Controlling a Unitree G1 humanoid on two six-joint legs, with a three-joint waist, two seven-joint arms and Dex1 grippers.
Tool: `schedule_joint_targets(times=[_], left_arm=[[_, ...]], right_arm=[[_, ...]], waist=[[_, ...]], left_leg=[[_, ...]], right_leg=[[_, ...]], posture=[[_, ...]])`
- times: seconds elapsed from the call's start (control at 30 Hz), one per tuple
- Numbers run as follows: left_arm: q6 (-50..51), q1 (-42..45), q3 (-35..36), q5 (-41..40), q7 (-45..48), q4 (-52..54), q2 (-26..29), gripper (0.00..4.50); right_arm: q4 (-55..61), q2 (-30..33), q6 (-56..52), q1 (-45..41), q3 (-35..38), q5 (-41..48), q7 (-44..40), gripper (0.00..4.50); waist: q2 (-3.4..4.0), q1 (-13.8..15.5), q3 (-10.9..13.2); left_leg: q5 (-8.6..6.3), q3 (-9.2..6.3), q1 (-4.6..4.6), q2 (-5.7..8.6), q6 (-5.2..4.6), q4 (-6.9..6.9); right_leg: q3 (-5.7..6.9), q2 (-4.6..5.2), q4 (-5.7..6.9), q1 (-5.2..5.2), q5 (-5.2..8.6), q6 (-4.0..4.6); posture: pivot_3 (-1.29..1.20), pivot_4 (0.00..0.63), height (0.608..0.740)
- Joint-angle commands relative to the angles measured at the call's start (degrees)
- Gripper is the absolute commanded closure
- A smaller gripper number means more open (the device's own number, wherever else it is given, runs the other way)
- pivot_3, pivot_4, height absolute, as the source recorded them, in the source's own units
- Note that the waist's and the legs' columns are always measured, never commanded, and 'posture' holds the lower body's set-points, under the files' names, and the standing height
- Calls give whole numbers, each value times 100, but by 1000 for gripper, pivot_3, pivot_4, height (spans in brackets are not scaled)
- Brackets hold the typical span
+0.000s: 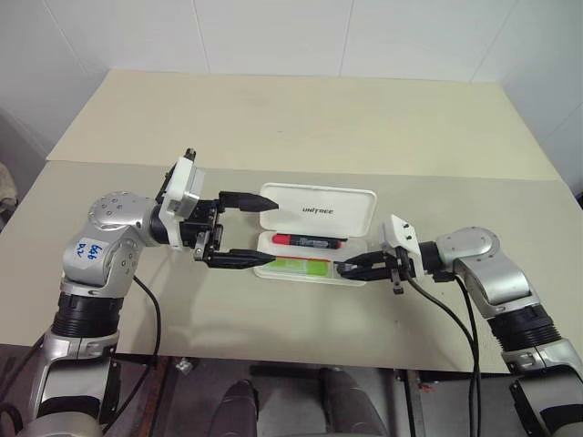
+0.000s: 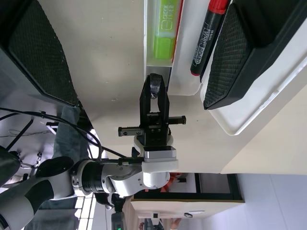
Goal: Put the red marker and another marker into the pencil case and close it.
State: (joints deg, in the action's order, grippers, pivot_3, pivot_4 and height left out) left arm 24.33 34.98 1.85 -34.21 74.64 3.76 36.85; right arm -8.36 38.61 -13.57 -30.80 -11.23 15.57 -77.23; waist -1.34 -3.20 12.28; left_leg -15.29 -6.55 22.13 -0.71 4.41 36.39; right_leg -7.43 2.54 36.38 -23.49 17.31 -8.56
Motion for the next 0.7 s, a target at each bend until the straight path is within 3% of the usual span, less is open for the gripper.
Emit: schedule_joint_targets(times=[0.03, 0.43, 0.7], left_arm=[[-60, 35, 138, -87, -7, 125, 68, 0], [-182, 243, 50, 56, -5, -62, 28, 0], [-342, 203, 14, 149, 0, -152, 35, 0]], right_arm=[[-17, -36, 126, -110, 41, -26, -27, 4096], [-184, -181, 191, -538, 293, 169, -27, 41], [245, -140, -112, -467, 571, 690, -110, 41]], waist=[[0, 0, 0], [0, -8, 0], [0, 1, 0]], left_leg=[[0, 0, 0, 0, 0, 0], [0, 0, 0, 0, 0, -3], [0, 0, 1, 0, 0, -7]], right_leg=[[0, 0, 0, 0, 0, 0], [0, 0, -1, -1, 0, 0], [0, 1, -5, -2, 0, 0]], posture=[[0, 150, 740], [0, 150, 740], [0, 150, 740]])
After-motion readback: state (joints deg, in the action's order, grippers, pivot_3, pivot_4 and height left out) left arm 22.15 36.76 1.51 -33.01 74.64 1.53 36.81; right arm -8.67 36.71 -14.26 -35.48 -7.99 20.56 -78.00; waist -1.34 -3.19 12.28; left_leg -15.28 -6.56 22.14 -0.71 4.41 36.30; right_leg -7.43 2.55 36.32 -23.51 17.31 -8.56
